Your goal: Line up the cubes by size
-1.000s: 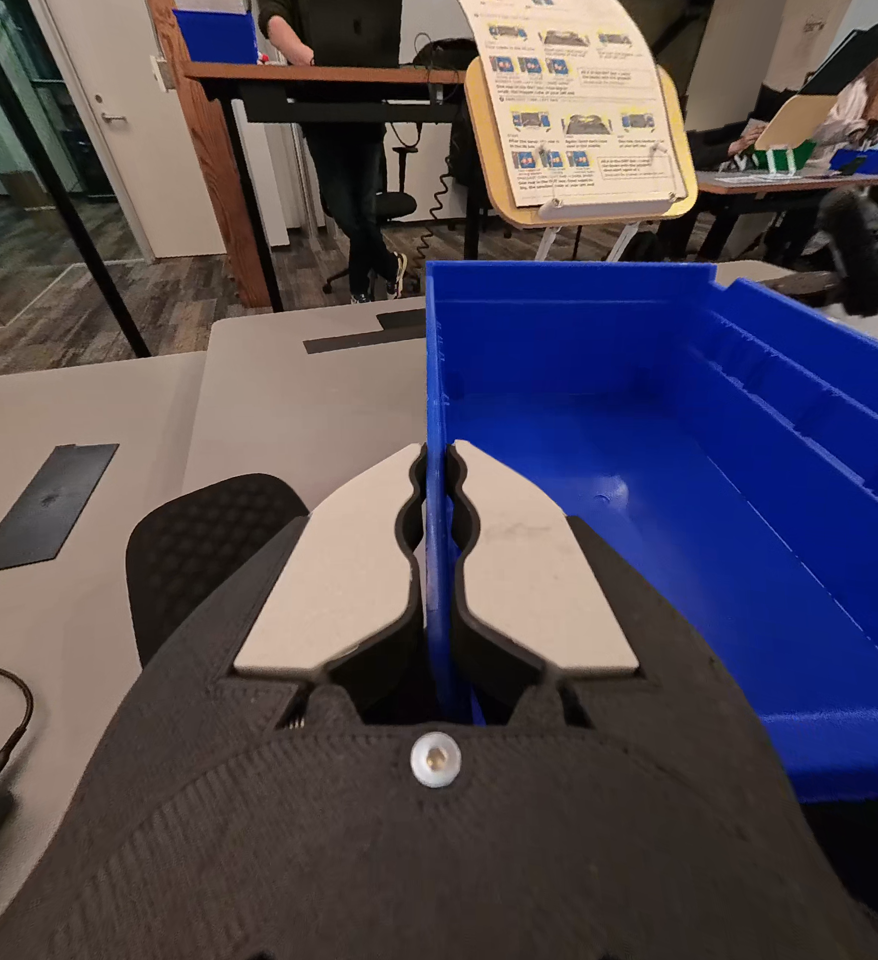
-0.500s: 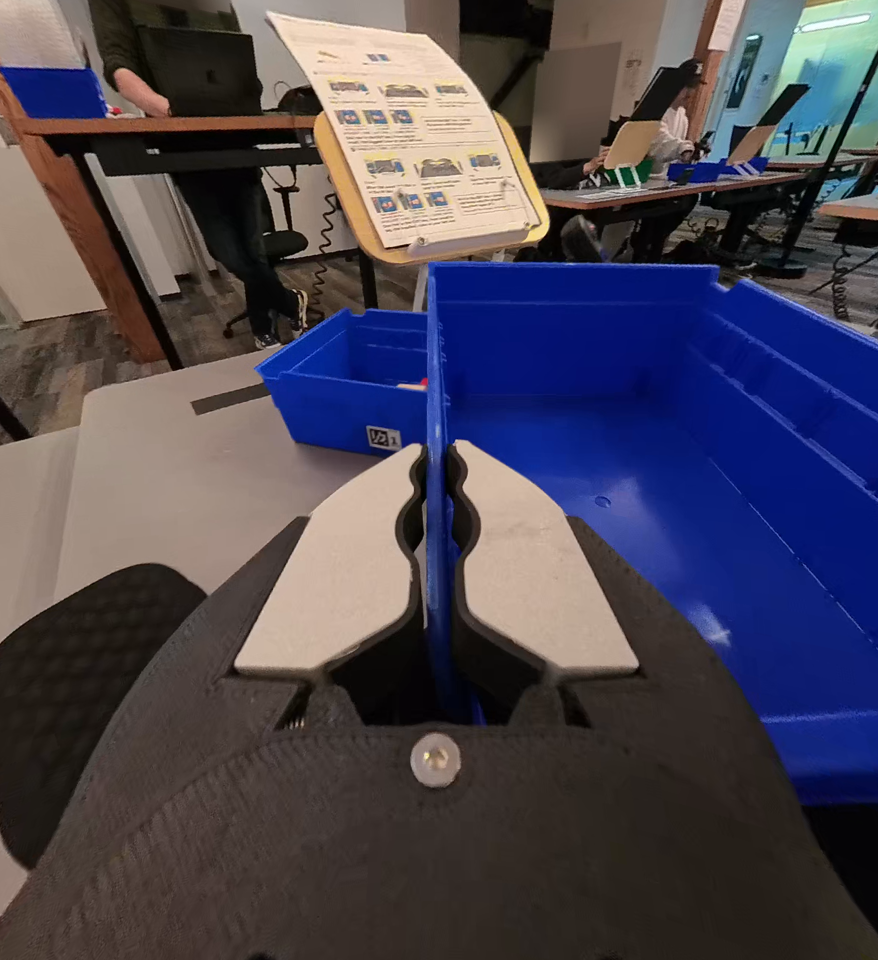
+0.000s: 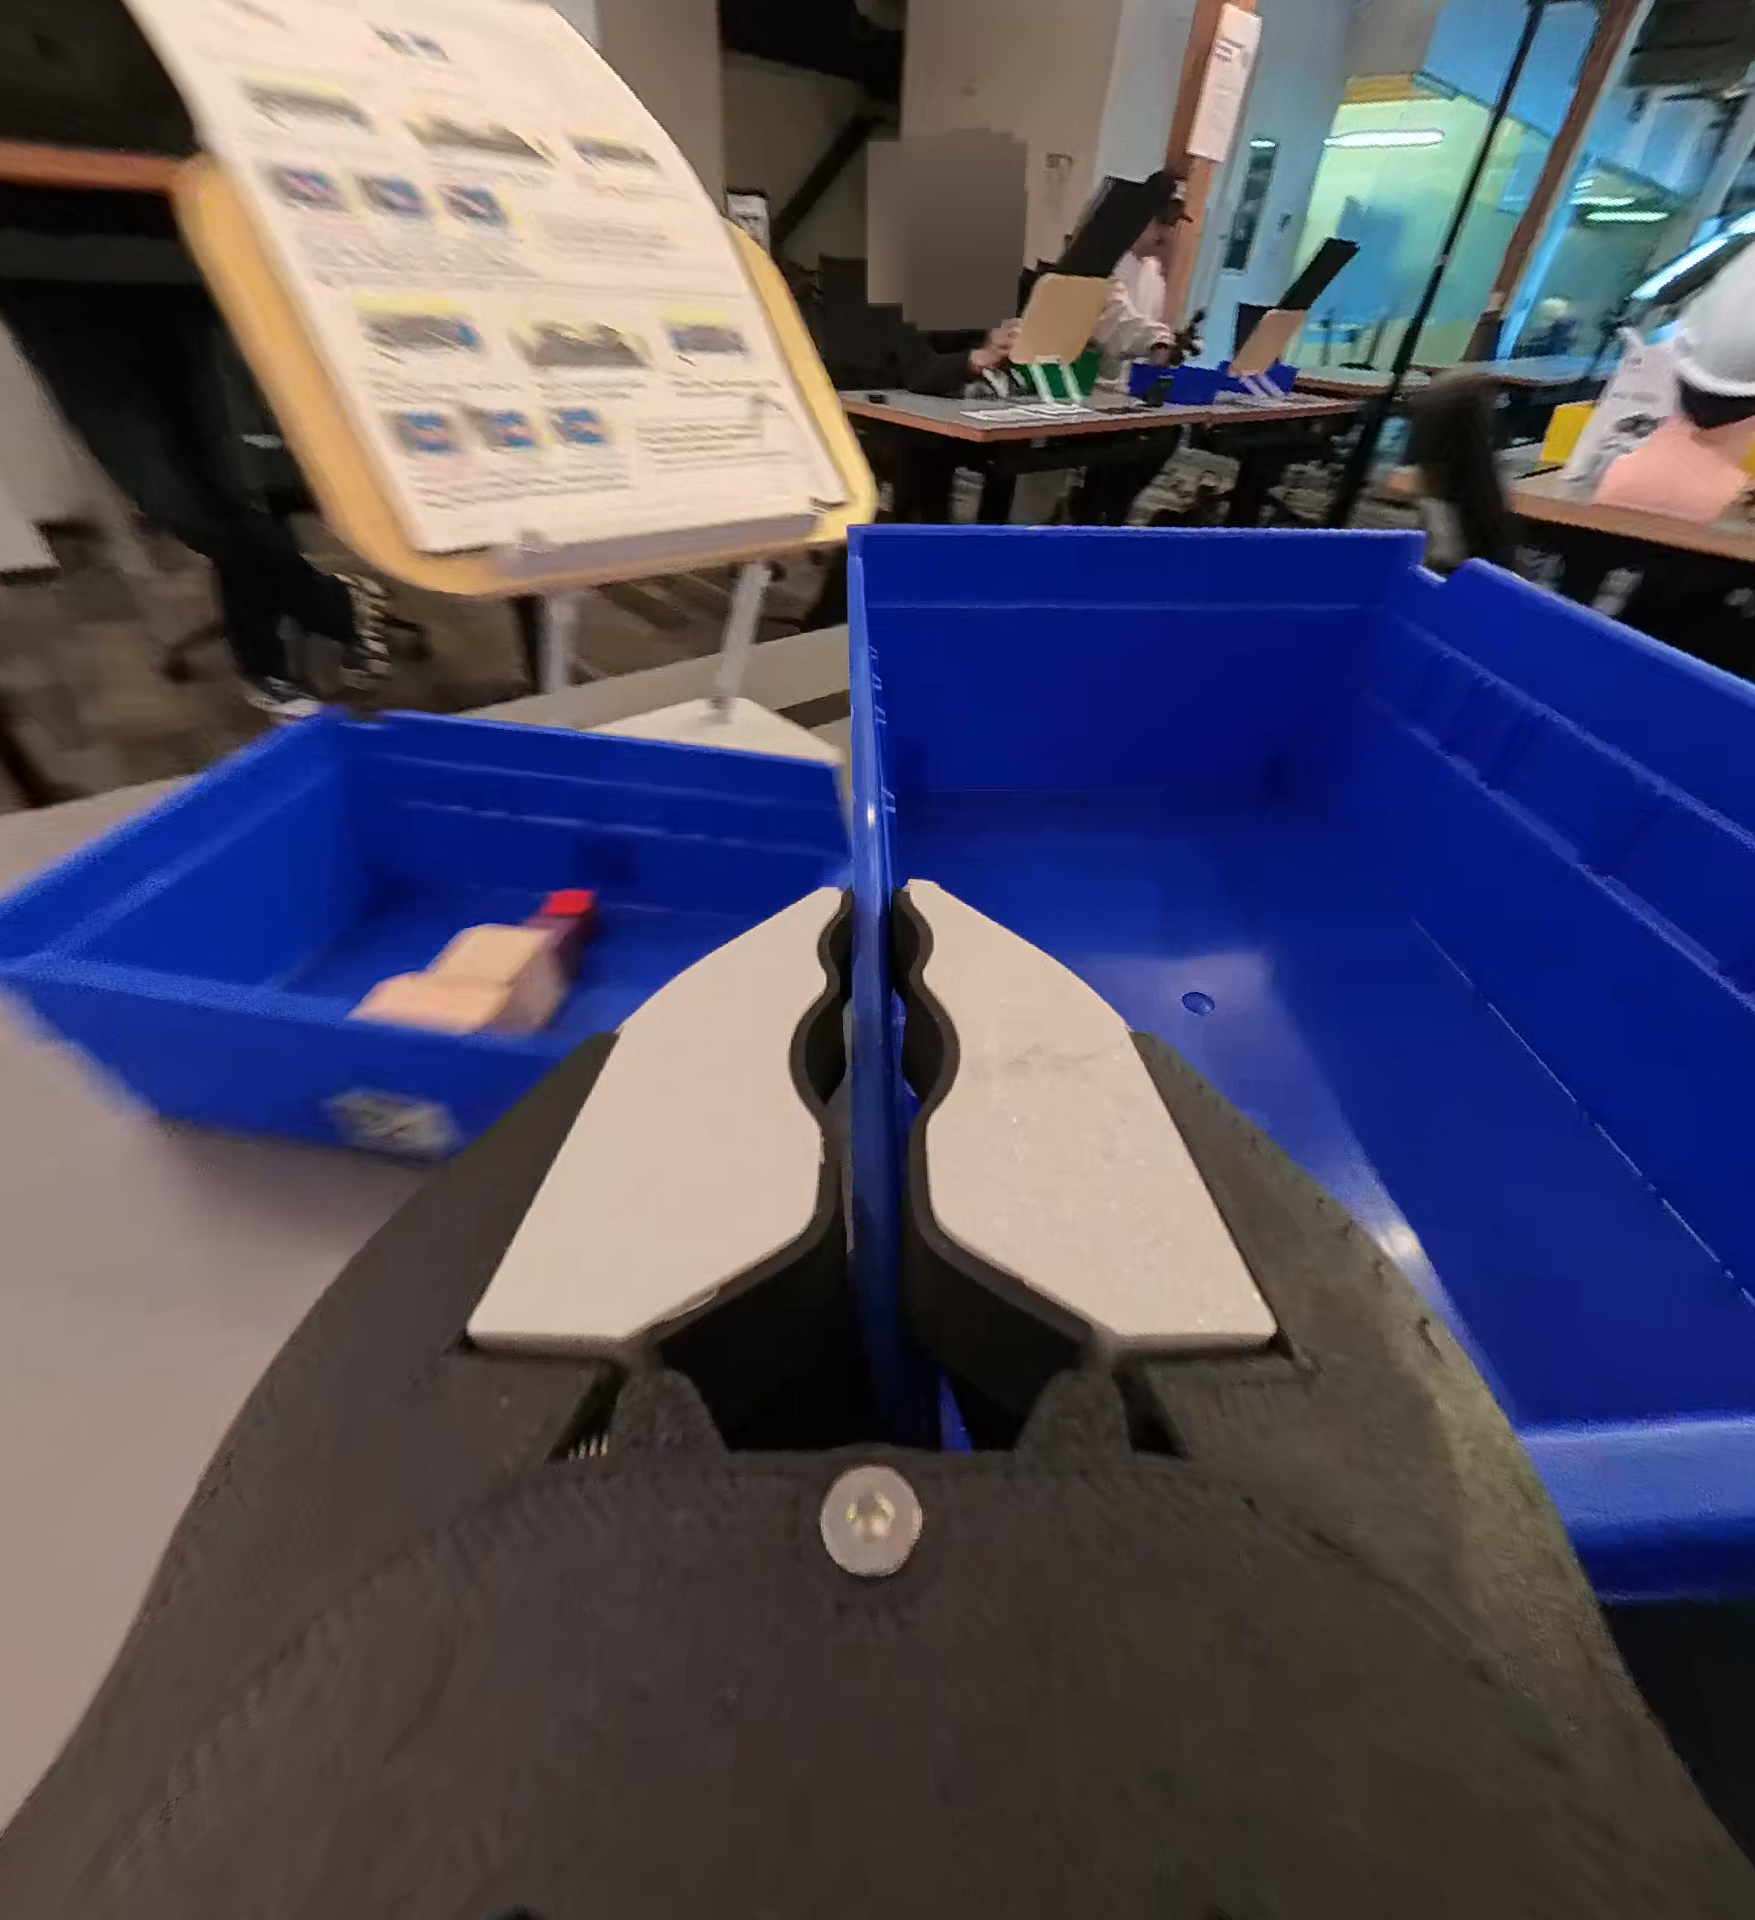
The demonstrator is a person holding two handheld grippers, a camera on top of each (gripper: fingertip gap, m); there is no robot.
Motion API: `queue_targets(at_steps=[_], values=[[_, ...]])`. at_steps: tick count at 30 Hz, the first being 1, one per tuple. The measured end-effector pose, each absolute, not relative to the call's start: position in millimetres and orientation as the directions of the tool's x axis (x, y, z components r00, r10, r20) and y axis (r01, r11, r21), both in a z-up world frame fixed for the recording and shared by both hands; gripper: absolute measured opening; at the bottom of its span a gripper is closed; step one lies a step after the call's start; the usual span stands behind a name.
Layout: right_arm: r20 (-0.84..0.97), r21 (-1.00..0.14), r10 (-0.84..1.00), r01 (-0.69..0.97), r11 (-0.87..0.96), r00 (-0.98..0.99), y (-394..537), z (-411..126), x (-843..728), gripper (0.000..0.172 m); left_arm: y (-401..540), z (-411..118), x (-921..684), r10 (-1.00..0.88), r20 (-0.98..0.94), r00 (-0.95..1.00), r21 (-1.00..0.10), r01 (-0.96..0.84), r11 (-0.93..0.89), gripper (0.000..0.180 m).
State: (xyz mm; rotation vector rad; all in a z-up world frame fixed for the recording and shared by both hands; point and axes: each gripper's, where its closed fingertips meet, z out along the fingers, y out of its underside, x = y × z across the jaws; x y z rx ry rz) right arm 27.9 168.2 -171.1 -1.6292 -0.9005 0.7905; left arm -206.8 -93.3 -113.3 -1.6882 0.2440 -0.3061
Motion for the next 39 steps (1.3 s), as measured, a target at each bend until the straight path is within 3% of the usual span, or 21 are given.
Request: queue_targets(at_steps=[9, 18, 25, 29, 39], values=[[-0.162, -0.971, 0.643, -0.004, -0.240, 0.748, 148.5, -163.5, 225.7, 0.039, 37.1, -161.1, -93.5, -0.380, 0.138, 0.915, -0.976, 0.060, -0.210, 0.005], [-0.187, -0.977, 0.666, -0.066, -0.202, 0.722, 90.8, -159.7, 230.6, 0.051, 130.3, -190.0, -29.5, -0.314, 0.029, 0.949, -0.974, -0.044, -0.223, 0.005], [-0.178, -0.973, 0.668, -0.028, -0.230, 0.723, 82.0, -186.2, 201.6, 0.074, 173.7, -214.2, -10.9, -0.261, 0.024, 0.965, -0.971, -0.039, -0.234, 0.005], [-0.168, -0.974, 0.659, -0.021, -0.225, 0.733, 89.4, -192.3, 193.4, 0.077, 185.8, -216.8, -4.6, -0.245, 0.028, 0.969, -0.973, -0.030, -0.228, 0.005], [-0.029, -0.969, 0.581, 0.119, -0.216, 0.814, 126.8, -224.8, 185.2, 0.062, 190.1, -229.4, 17.9, -0.267, 0.108, 0.958, -0.969, 0.041, -0.244, 0.005]])
